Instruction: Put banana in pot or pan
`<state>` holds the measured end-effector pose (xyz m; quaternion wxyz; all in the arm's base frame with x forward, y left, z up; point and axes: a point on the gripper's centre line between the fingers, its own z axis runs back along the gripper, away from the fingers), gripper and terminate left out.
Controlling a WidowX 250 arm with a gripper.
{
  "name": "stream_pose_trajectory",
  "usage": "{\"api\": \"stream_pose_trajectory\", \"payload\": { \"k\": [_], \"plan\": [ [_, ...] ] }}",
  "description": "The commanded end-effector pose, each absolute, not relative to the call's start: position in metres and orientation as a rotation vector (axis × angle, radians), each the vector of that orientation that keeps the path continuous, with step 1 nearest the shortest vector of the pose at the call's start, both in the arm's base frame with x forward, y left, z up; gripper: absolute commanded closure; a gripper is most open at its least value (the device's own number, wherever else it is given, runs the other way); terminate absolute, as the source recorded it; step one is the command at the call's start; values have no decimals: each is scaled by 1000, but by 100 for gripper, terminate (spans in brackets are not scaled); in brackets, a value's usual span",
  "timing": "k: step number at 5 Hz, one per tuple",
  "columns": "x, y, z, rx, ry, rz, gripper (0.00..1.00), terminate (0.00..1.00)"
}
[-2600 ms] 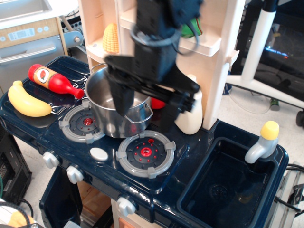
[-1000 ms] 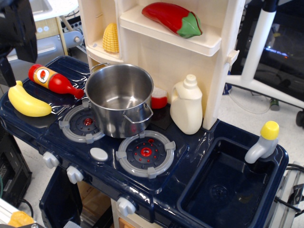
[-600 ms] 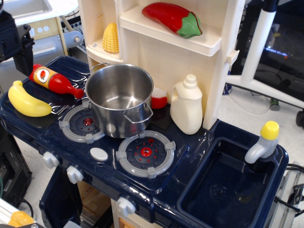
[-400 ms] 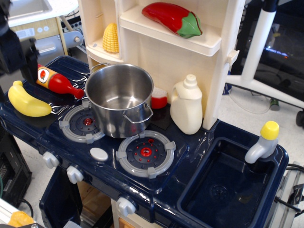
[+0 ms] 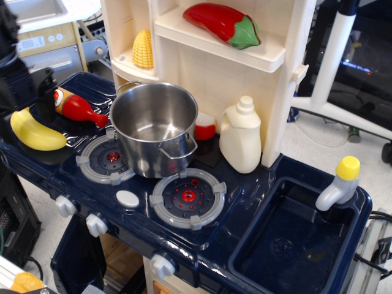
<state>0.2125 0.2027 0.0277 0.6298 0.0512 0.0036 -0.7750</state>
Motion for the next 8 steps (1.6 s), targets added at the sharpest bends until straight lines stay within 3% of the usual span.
{"api": "stream_pose_trajectory", "payload": {
  "k": [1,2,4,5,7,8],
  "plan": [
    [220,189,48,128,8,-1713,100,0],
    [218,179,72,77,46,-1611,100,0],
    [220,123,152,179,185,-1344,100,0],
    [232,81,166,178,174,-1236,100,0],
    [254,43,135,304,270,-1260,100,0],
    [258,42,121,423,214,-1287,0,100]
  ]
}}
